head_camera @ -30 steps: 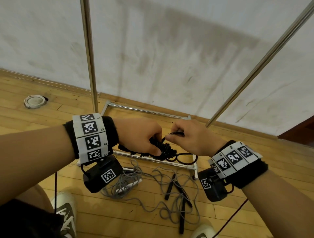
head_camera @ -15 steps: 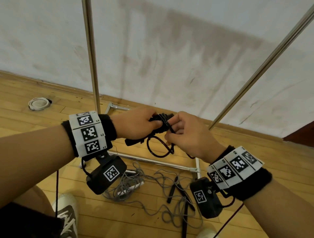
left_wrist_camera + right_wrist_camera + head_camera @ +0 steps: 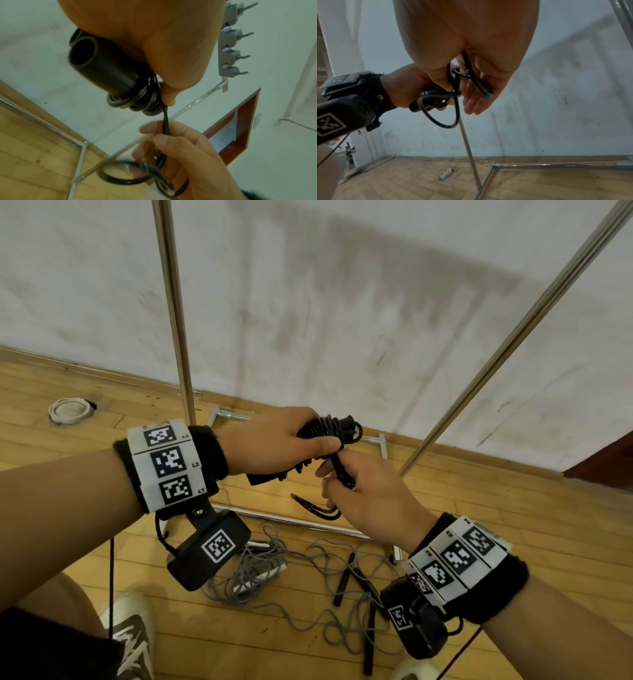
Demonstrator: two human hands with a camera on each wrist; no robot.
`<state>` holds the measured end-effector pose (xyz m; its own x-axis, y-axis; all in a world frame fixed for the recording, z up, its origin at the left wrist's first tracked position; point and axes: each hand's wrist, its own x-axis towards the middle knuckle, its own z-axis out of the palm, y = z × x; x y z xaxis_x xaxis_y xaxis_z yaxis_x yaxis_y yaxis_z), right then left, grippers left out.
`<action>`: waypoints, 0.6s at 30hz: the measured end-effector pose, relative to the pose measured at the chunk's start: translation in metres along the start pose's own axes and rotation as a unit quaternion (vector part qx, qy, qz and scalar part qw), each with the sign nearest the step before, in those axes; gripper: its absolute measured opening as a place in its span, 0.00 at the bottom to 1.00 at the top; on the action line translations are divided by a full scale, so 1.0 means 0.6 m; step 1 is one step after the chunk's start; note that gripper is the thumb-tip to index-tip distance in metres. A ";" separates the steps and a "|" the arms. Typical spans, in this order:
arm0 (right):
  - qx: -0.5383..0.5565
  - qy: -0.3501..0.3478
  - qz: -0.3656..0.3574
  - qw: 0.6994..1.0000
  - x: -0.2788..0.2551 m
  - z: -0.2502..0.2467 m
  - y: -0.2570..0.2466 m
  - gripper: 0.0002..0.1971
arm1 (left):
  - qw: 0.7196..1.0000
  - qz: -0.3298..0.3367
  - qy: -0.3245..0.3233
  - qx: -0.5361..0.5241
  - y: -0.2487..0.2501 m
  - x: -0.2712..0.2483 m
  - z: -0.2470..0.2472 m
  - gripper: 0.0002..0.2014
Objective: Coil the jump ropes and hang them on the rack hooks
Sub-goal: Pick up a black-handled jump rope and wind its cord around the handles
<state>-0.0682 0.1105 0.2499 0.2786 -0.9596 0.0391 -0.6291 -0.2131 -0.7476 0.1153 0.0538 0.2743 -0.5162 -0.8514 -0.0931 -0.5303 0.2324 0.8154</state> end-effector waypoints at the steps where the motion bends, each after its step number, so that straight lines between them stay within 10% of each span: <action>1: -0.008 0.015 0.000 1.000 -0.001 -0.001 0.002 0.04 | 1.000 -0.002 0.009 -0.008 -0.003 0.002 -0.003 0.16; 18: 0.041 0.025 0.079 0.996 -0.005 -0.046 0.037 0.05 | 0.982 -0.068 0.177 -0.026 -0.049 0.034 -0.069 0.14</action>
<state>-0.1034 0.1038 0.2514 0.1430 -0.9884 -0.0507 -0.5994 -0.0457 -0.7992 0.1483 0.0103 0.2720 -0.1723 -0.9850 -0.0053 -0.5375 0.0895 0.8385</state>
